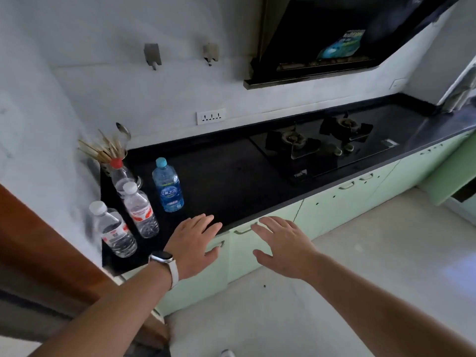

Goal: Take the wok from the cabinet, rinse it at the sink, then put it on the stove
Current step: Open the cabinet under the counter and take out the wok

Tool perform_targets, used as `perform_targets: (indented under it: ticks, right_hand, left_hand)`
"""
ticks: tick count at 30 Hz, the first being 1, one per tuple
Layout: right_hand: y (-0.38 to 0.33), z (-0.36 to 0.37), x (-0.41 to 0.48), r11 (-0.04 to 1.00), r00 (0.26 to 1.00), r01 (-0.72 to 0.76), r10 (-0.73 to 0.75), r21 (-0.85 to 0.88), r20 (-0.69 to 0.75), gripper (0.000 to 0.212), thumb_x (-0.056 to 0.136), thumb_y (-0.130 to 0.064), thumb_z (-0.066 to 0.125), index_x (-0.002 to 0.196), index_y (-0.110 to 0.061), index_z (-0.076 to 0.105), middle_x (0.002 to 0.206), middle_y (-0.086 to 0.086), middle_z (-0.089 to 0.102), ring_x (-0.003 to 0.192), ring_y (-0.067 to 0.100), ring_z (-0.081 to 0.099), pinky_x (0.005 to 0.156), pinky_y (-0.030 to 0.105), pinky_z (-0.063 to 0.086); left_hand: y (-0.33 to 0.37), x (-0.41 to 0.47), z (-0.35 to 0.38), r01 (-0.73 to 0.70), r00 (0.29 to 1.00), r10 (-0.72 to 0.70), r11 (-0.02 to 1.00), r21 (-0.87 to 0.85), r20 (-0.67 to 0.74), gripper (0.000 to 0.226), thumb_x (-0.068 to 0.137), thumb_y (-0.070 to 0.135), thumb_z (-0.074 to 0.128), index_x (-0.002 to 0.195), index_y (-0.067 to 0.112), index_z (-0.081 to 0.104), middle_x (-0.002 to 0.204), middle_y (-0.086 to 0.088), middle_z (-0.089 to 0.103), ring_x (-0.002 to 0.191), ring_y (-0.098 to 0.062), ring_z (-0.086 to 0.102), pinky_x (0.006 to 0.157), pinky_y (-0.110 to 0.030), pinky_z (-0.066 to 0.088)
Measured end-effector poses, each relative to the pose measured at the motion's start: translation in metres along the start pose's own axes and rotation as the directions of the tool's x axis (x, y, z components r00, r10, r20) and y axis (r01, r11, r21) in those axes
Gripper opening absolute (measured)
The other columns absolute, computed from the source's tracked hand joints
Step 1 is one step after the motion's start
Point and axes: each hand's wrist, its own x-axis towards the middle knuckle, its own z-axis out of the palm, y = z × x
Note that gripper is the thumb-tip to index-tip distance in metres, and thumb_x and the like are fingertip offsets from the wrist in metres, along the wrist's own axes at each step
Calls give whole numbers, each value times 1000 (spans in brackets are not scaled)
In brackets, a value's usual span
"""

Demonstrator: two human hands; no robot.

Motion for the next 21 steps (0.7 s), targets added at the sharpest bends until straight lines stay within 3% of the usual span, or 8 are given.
perform_targets:
  ticks: [6, 11, 21]
  right_hand:
    - [7, 14, 56, 999, 997, 42, -40, -24, 69, 63, 91, -55, 38, 145, -24, 44, 151, 4, 43, 140, 25, 36, 115, 40, 30]
    - [12, 26, 91, 997, 988, 71, -67, -26, 137, 61, 96, -54, 42, 150, -26, 35, 158, 1, 32, 147, 21, 25, 120, 38, 22]
    - [17, 63, 122, 981, 949, 192, -184, -6, 255, 63, 96, -54, 41, 152, -27, 29, 159, -3, 27, 147, 20, 22, 119, 35, 20]
  left_hand:
    - [-34, 25, 38, 31, 998, -28, 998, -48, 57, 53, 83, 49, 46, 126, 22, 61, 130, -5, 63, 123, -27, 58, 99, -45, 48]
    - [-54, 32, 66, 63, 995, -57, 996, -70, 86, 51, 81, 47, 49, 123, 21, 61, 127, -5, 64, 120, -27, 60, 96, -46, 51]
    - [-36, 13, 107, 167, 978, -145, 975, -148, 150, 46, 76, 39, 64, 118, 22, 61, 123, -3, 65, 115, -26, 62, 92, -39, 53]
